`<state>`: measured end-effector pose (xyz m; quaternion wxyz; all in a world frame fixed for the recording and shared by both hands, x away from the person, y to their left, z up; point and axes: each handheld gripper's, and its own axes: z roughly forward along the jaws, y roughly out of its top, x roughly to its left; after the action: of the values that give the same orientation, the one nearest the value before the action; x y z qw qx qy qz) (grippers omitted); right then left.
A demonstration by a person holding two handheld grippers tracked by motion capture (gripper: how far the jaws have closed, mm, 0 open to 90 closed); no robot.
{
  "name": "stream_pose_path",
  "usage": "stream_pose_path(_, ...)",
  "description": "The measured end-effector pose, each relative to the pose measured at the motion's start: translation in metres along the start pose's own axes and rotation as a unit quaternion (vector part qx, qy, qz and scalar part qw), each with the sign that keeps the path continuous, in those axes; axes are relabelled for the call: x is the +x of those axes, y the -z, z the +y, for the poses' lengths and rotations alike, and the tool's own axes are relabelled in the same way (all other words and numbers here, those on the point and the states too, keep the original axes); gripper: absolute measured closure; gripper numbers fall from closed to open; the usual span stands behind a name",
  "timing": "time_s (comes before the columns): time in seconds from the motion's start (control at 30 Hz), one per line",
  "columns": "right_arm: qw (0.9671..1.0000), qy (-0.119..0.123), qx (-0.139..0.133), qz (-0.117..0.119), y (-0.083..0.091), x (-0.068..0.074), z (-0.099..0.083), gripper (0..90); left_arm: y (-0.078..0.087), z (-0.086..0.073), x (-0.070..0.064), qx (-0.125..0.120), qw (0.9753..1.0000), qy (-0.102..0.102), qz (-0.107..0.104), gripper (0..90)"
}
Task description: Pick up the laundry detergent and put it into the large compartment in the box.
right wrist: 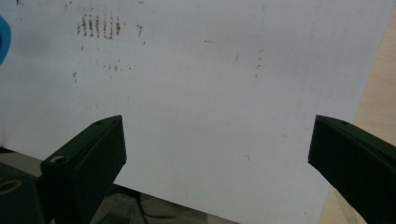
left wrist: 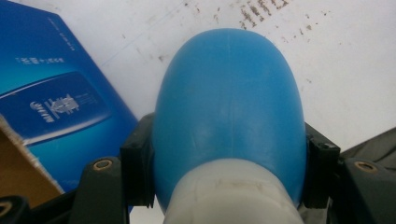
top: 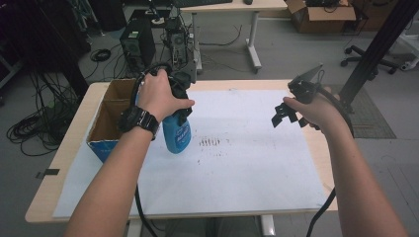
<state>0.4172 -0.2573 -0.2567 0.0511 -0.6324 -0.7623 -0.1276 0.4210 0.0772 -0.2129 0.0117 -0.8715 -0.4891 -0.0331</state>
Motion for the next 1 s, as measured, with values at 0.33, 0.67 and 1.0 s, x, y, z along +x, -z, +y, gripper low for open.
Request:
stream_pose_path(0.33, 1.0, 0.004, 0.0, 0.003, 0.0, 0.004, 0.002, 4.5, 0.039, 0.0, 0.006, -0.003, 1.0, 0.005, -0.003, 37.4)
stream_pose_path(0.67, 1.0, 0.006, -0.002, 0.003, 0.003, 0.004, 0.004, 4.5, 0.074, -0.003, 0.017, -0.018, 0.9995, 0.026, -0.002, 37.4)
stream_pose_path(1.0, 1.0, 0.006, -0.003, 0.002, 0.005, 0.002, 0.004, 4.6, 0.108, -0.013, 0.039, -0.038, 0.9963, 0.077, -0.005, 37.5)
